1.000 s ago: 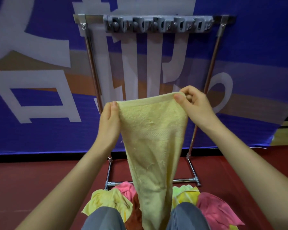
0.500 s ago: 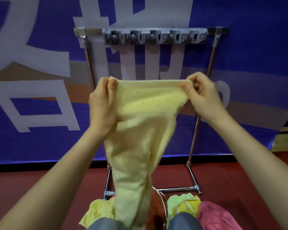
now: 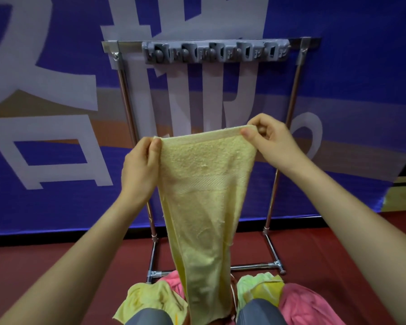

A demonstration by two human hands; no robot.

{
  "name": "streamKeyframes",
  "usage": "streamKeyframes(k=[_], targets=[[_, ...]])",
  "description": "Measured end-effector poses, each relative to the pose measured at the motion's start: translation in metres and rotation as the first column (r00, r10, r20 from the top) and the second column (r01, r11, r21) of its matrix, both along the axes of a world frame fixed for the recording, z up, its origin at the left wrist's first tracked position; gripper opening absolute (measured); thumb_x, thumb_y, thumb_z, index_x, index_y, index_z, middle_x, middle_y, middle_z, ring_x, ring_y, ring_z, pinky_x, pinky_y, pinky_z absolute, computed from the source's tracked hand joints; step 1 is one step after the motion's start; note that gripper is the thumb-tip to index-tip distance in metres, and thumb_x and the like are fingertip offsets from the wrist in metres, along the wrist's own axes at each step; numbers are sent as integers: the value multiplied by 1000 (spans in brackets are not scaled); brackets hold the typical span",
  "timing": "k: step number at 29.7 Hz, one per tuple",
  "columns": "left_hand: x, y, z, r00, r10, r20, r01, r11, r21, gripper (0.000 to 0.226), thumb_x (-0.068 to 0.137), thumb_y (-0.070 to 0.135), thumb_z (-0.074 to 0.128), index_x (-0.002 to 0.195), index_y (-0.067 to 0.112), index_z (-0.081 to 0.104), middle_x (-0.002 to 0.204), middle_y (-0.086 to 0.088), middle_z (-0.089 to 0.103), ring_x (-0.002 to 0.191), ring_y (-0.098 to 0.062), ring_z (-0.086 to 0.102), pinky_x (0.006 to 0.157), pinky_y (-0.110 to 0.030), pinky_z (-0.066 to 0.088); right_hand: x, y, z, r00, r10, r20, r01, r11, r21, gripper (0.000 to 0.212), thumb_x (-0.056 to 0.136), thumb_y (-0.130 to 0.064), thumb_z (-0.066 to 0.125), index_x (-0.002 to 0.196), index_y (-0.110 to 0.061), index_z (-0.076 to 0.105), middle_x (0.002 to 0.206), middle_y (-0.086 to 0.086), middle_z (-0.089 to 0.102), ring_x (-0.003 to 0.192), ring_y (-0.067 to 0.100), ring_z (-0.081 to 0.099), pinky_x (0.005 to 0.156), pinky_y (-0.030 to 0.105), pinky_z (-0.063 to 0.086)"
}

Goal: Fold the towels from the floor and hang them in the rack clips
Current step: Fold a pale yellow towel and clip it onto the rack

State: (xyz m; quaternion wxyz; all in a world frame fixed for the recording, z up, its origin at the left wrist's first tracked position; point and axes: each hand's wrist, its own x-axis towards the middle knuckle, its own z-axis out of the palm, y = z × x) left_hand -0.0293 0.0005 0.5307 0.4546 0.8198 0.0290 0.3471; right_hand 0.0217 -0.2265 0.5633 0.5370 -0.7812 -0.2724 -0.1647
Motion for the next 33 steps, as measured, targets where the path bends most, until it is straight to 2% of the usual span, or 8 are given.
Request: streamKeyframes(k=[6, 10, 14, 16, 20, 24, 28, 33], targets=[[-8, -8, -10, 991, -124, -51, 118, 988, -102, 24, 95, 29, 38, 79, 24, 56, 75, 2, 55, 76, -17, 54, 77, -52, 53, -3, -6, -6, 997, -19, -73, 22, 999, 42, 9, 86, -18, 57, 77, -19, 57, 77, 6, 60, 72, 11, 58, 66, 24, 48], [-15, -16, -18, 985, -153, -76, 137, 972, -190, 22, 93, 24, 45, 78, 23, 61, 73, -2, 60, 68, -9, 56, 71, -42, 55, -5, -8, -16, 990, -70, -122, 80, 994, 73, 11, 83, -14, 61, 72, -16, 59, 64, 1, 57, 52, -2, 54, 50, 13, 45], [-19, -24, -31, 985, -133, -113, 102, 964, -246, 25, 91, 26, 50, 71, 20, 65, 77, -18, 65, 72, -27, 61, 74, -51, 55, -7, -8, -31, 970, -154, -186, 169, 983, 69, 17, 80, -11, 63, 68, -19, 55, 57, 1, 52, 50, 2, 49, 53, 19, 40], [-20, -32, -37, 985, -123, -125, 88, 963, -256, 25, 89, 27, 52, 71, 21, 67, 71, -10, 67, 75, -29, 64, 73, -52, 55, -12, -3, -38, 964, -150, -220, 168, 984, 67, 16, 80, -10, 62, 69, -19, 54, 56, 5, 48, 56, 15, 46, 56, 28, 38], [-20, -54, -39, 985, -136, -105, 101, 953, -287, 24, 88, 28, 54, 80, 14, 72, 68, 4, 67, 72, -17, 65, 74, -49, 55, -25, 14, -49, 962, -70, -265, 104, 988, 114, 14, 81, -7, 58, 73, -17, 52, 59, 14, 41, 59, 22, 37, 51, 25, 31], [-21, -71, -41, 979, -190, -79, 158, 940, -304, 21, 87, 27, 55, 87, 15, 72, 73, 0, 71, 73, -13, 68, 74, -46, 57, -37, 34, -55, 939, 46, -340, 10, 987, 161, 10, 84, -12, 58, 79, -16, 51, 66, 19, 53, 63, 25, 53, 55, 29, 43], [-22, -75, -42, 971, -232, -51, 202, 922, -330, 18, 88, 24, 55, 89, 19, 72, 79, -2, 74, 76, -12, 70, 76, -41, 57, -43, 45, -60, 904, 109, -414, -7, 971, 240, 11, 86, -17, 58, 79, -19, 50, 65, 6, 61, 60, 14, 59, 53, 24, 46], [-24, -72, -46, 957, -289, -36, 263, 909, -325, 18, 88, 22, 54, 93, 19, 71, 82, 1, 73, 79, -7, 69, 75, -25, 55, -43, 45, -60, 851, 167, -497, -31, 962, 270, 10, 89, -14, 52, 81, -20, 52, 73, 2, 62, 70, 13, 61, 75, 31, 51]])
